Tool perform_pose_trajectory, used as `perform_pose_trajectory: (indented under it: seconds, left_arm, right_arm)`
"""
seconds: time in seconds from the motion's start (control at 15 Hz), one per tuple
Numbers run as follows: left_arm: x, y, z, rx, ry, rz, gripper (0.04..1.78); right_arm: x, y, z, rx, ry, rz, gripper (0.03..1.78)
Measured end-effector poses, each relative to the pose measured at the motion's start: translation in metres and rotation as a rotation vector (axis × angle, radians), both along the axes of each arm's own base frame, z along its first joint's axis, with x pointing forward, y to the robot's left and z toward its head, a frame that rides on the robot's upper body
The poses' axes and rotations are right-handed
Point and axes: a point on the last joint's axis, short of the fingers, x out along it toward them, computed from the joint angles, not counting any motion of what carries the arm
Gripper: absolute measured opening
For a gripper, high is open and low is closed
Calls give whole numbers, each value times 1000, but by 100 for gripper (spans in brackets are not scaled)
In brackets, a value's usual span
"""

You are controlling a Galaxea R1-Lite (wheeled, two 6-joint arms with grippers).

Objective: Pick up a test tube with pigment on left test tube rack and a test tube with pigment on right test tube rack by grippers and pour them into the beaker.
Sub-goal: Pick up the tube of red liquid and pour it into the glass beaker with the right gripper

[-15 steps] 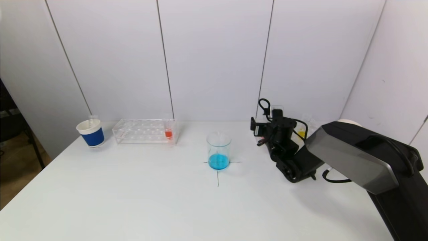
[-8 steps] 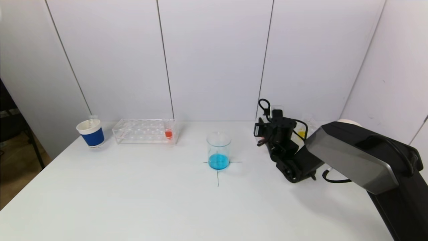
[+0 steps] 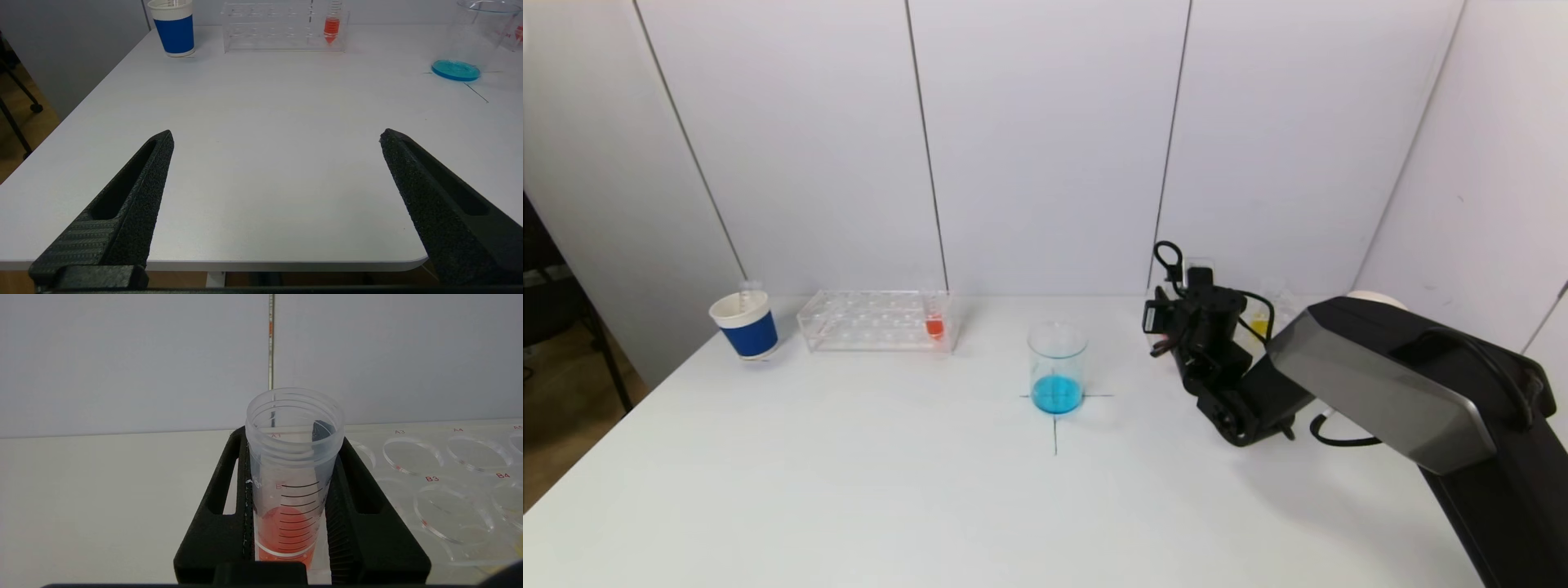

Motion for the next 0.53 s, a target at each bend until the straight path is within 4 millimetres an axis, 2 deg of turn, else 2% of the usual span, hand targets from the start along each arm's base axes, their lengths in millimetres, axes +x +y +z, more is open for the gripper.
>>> perform_pose_trajectory:
  seconds: [0.27, 0.53]
  left_arm:
    - [0, 0, 0, 0, 0, 0, 176]
    - [0, 0, 0, 0, 0, 0, 176]
  right_arm:
    - [-1, 0, 2, -11, 2, 3, 55]
    - [-5, 0, 15, -27, 7, 9, 55]
